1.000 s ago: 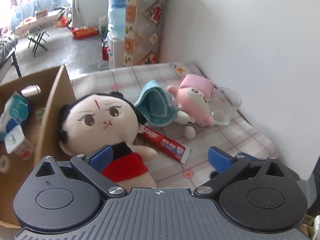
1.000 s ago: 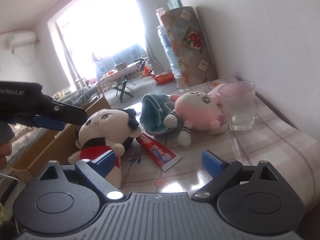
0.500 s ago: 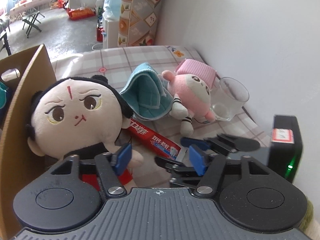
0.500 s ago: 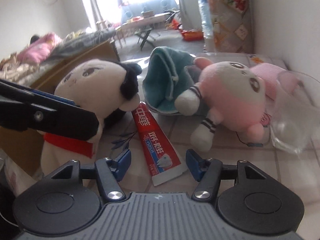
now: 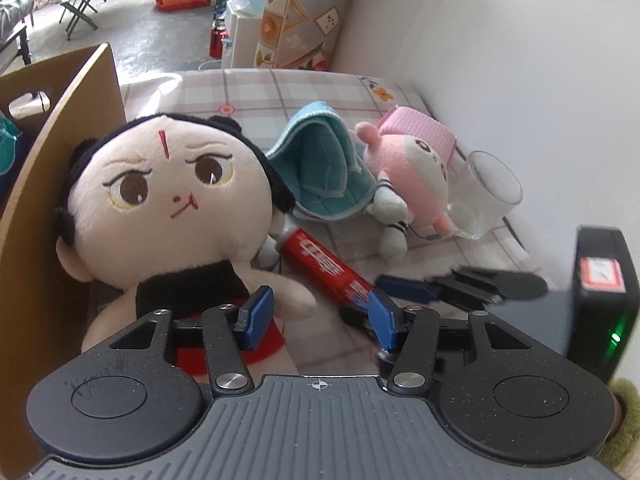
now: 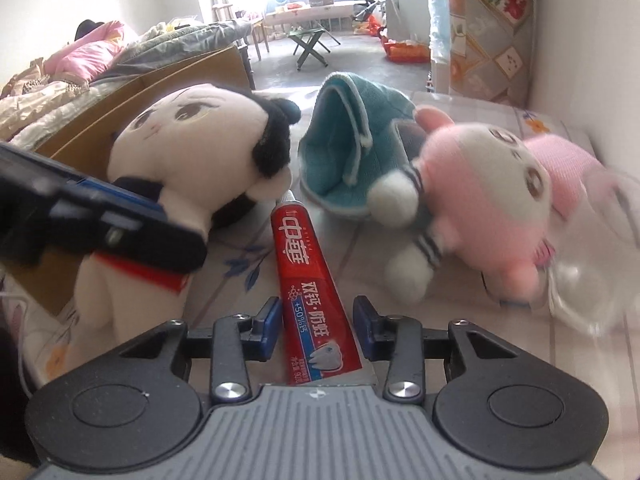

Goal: Organize soft objects
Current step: 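Lower the left gripper onto the red toothpaste tube beside the doll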

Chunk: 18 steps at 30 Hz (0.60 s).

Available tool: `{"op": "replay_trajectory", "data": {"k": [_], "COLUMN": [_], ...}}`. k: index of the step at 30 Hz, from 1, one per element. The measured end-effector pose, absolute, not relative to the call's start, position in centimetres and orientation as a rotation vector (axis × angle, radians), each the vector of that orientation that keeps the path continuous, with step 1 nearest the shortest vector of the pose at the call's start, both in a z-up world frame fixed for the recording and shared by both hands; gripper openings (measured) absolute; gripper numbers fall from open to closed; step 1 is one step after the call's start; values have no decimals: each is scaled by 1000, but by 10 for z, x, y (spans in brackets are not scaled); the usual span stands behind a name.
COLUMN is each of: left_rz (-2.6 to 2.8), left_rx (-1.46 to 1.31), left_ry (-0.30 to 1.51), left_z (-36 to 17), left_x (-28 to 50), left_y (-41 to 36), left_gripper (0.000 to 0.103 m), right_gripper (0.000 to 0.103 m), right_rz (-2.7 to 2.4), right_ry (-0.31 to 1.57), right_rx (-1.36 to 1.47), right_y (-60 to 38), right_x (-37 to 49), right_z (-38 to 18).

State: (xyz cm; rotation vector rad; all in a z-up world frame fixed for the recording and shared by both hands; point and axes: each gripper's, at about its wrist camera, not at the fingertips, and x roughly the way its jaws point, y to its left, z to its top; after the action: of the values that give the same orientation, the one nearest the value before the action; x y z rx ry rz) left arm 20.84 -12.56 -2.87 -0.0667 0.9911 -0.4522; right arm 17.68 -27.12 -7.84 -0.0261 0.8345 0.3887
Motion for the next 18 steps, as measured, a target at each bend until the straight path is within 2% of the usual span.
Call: {"op": "replay_trajectory", "data": {"k": [7,18], "left_rz": [-543,-618], "left_rx": [-50,-78], "left_ry": [1011,1126], "left_z": [-32,-67], "left_x": [182,158], "left_y": [-136,-167], "left_gripper": [52,52], "right_gripper": [41,41], "right_rz": [342,298], "right_ry": [843,801], "right_rx": [83,204], "right_y": [-290,-292], "right_x": [119,63], "right_z": [-73,-67]}}
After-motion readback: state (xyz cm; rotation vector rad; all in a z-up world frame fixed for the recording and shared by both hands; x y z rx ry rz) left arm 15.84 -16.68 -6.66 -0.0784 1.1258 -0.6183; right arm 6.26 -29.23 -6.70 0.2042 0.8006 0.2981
